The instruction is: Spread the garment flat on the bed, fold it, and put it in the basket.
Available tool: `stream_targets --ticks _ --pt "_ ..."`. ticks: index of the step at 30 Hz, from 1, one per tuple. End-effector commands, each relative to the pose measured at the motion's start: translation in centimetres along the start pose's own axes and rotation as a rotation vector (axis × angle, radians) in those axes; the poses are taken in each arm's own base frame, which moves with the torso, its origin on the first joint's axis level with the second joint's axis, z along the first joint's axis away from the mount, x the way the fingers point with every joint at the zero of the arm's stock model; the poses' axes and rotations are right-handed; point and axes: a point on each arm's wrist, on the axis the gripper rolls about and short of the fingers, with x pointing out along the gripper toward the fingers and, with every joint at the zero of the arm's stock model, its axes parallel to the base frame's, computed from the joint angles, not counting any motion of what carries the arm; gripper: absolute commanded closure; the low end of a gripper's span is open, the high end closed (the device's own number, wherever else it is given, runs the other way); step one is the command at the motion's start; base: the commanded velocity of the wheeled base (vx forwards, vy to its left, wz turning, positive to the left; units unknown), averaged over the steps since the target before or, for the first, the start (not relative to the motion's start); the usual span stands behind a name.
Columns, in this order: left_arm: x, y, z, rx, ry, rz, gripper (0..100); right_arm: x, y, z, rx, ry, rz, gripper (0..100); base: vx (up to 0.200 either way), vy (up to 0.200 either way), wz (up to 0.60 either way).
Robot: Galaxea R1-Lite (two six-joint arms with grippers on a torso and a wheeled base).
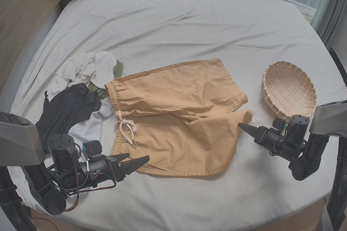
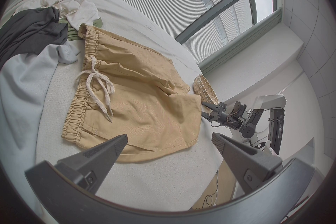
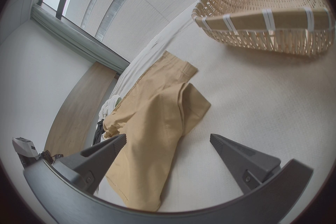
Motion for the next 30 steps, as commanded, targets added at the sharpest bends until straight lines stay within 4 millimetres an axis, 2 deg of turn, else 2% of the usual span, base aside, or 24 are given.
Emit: stream_targets --ticks 1,10,19,30 --pt "0.1 0.0 -0.1 -0.001 0.002 0.0 0 1.2 -0.2 -0.5 -0.003 0.01 0.015 0 0.0 0.0 0.0" --pt "0.0 0.1 -0.1 -0.002 0.003 0.002 0 3.7 0.8 -0.8 -0.033 -0.002 0.083 0 0.0 0.0 0.0" --pt "-0.1 0.1 -0.1 -0.004 0.005 0.004 0 4.3 1.7 -1.4 -0.04 0.014 0.114 0 0.0 0.0 0.0" --pt "-0.2 0.3 -0.1 -0.008 0.001 0.015 0 0.3 6.0 -1.4 -0.047 0.103 0.236 0 0.0 0.0 0.0"
